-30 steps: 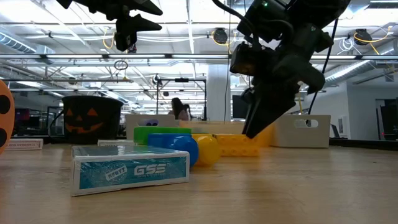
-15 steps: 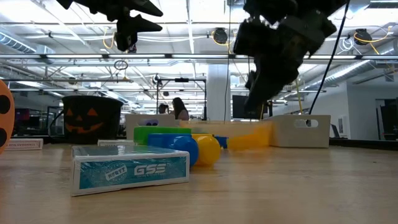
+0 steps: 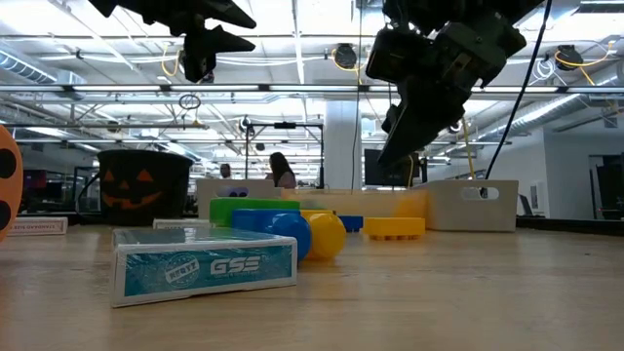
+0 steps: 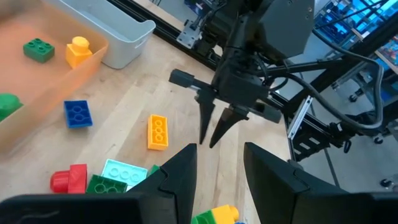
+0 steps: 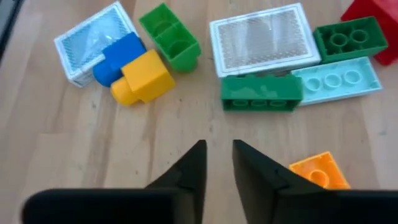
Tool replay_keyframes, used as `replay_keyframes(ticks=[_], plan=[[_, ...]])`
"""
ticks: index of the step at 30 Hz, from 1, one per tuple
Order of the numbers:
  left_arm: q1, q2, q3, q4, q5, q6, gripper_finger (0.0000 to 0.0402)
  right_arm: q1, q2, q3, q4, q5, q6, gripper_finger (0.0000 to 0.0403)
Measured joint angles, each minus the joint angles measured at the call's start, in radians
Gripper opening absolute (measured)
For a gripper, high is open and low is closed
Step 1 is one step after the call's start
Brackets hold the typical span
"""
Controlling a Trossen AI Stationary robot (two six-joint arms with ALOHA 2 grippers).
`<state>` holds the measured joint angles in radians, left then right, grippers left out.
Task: Pick & Place Toys
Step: Put the top yellow game piece into the orange bin
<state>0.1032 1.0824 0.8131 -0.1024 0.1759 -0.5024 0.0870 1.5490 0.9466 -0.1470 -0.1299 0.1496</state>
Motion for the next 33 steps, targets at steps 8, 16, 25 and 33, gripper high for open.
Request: replay_keyframes(ticks=[8, 16, 25, 33], plan=[[0.000, 0.000, 0.000, 0.000, -0.001, 0.001, 0.0136, -0.089, 0.007, 0.000, -0.103, 0.032, 0.015, 0.0179], [0.005, 0.000, 0.000, 0.001, -0.020, 0.007, 0.0136, -0.154, 0.042, 0.000, -0.119, 0.027, -0.109, 0.0258], [0.032, 0.000, 0.000, 0.000, -0.019, 0.001, 0.0136, -0.138, 0.123, 0.000, -0.110, 0.066, -0.227, 0.0292], [0.052, 0.000, 0.000, 0.000, -0.018, 0.000, 0.0136, -0.139, 0.136, 0.001, -0.079, 0.108, -0.273, 0.0283]])
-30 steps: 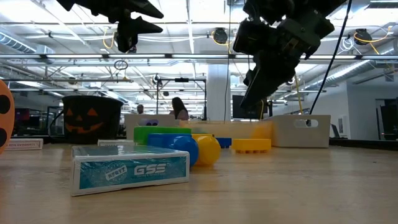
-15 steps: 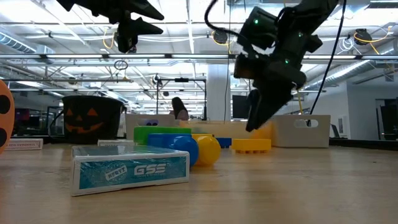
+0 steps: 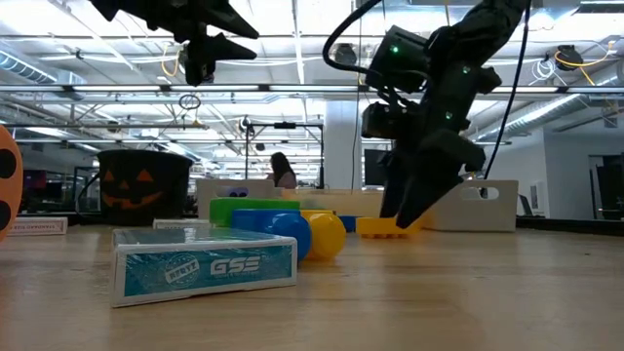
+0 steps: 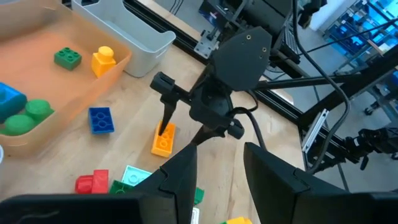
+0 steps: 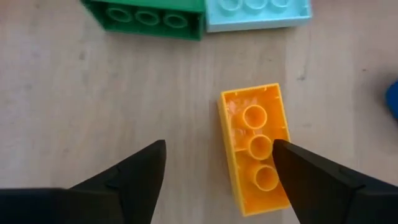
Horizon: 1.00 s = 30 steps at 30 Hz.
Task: Pick & Place Toys
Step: Put the top yellow game piece into the orange bin
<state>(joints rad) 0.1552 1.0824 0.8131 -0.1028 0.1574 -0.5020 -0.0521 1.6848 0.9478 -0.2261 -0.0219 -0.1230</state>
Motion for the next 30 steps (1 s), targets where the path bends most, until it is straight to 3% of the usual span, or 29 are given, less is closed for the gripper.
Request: replay_keyframes(ticks=[15, 22, 30], plan=[[0.009, 0.000, 0.000, -0.012, 0.003, 0.023, 0.0136, -0.014, -0.040, -0.001, 0.051, 0.022, 0.013, 0.0231], [0.009, 0.000, 0.000, -0.037, 0.003, 0.030, 0.0136, -0.014, -0.036, -0.001, 0.054, 0.022, -0.100, 0.0227], [0.016, 0.000, 0.000, -0.037, 0.011, 0.030, 0.0136, -0.083, -0.001, -0.001, 0.053, -0.008, -0.103, 0.0226]])
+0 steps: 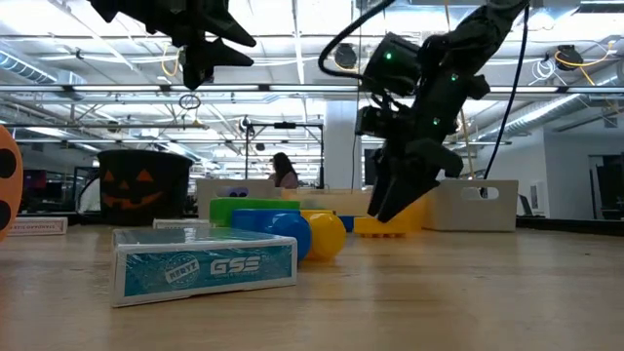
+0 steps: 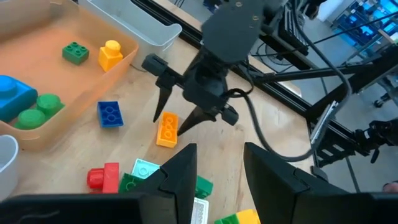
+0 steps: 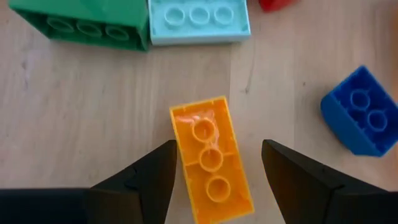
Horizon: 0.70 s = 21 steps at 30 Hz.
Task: Pick & Place Toys
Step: Put the top yellow game piece into the orange bin
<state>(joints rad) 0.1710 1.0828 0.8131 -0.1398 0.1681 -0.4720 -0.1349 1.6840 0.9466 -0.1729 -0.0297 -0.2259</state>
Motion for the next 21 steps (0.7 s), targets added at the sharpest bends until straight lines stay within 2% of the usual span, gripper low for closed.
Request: replay_keyframes(ticks=[8, 17, 21], plan=[[0.026, 0.000, 0.000, 0.001, 0.019, -0.002, 0.0136, -0.043, 0.000, 0.000, -0.026, -0.077, -0.034, 0.0226], [0.038, 0.000, 0.000, 0.002, 0.041, -0.001, 0.0136, -0.040, 0.000, -0.001, -0.048, -0.076, -0.050, 0.0226], [0.038, 0.000, 0.000, 0.002, 0.041, 0.000, 0.0136, -0.042, 0.045, 0.000, -0.031, -0.076, -0.037, 0.0226]])
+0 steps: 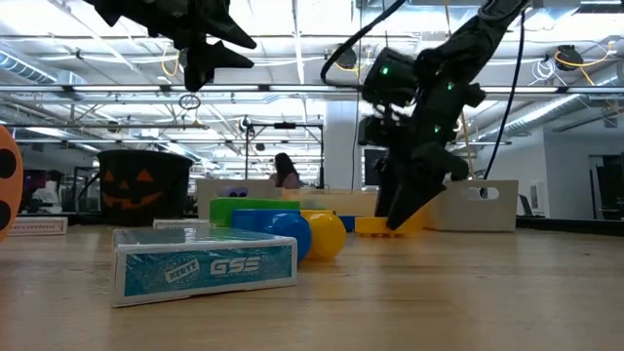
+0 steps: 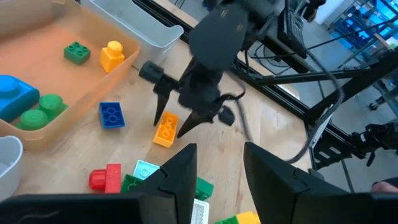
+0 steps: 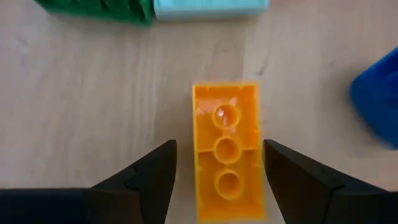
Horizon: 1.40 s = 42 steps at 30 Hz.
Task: Pick & Place Toys
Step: Put the top yellow game piece into the orange bin
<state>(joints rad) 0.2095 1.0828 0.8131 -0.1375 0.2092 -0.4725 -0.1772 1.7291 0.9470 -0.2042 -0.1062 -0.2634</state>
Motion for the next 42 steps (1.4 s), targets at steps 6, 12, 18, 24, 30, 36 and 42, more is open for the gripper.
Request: replay_keyframes(ticks=[6, 12, 18, 24, 30, 36, 42], plan=[[0.000, 0.000, 0.000, 0.002, 0.000, -0.004, 0.0136, 0.001, 0.022, 0.002, 0.006, 0.000, 0.063, 0.0221], [0.000, 0.000, 0.000, 0.001, 0.000, -0.004, 0.0136, 0.002, 0.011, 0.000, 0.005, -0.001, 0.080, 0.0158], [0.000, 0.000, 0.000, 0.009, -0.001, 0.005, 0.0136, 0.001, -0.010, -0.002, 0.010, 0.002, 0.195, 0.0117], [0.006, 0.000, 0.000, 0.019, -0.008, 0.027, 0.0136, -0.008, -0.107, 0.007, 0.062, -0.114, 0.383, 0.0118], [0.036, 0.000, 0.000, 0.079, 0.001, 0.064, 0.0136, -0.036, -0.252, 0.005, 0.209, -0.266, 0.642, 0.0132], [0.057, 0.000, 0.000, 0.193, 0.050, 0.151, 0.0136, -0.092, -0.328, 0.008, 0.413, -0.433, 0.918, 0.0125], [0.044, 0.006, 0.065, 0.195, 0.027, 0.294, 0.0140, -0.135, -0.334, 0.007, 0.611, -0.605, 1.160, 0.0128]])
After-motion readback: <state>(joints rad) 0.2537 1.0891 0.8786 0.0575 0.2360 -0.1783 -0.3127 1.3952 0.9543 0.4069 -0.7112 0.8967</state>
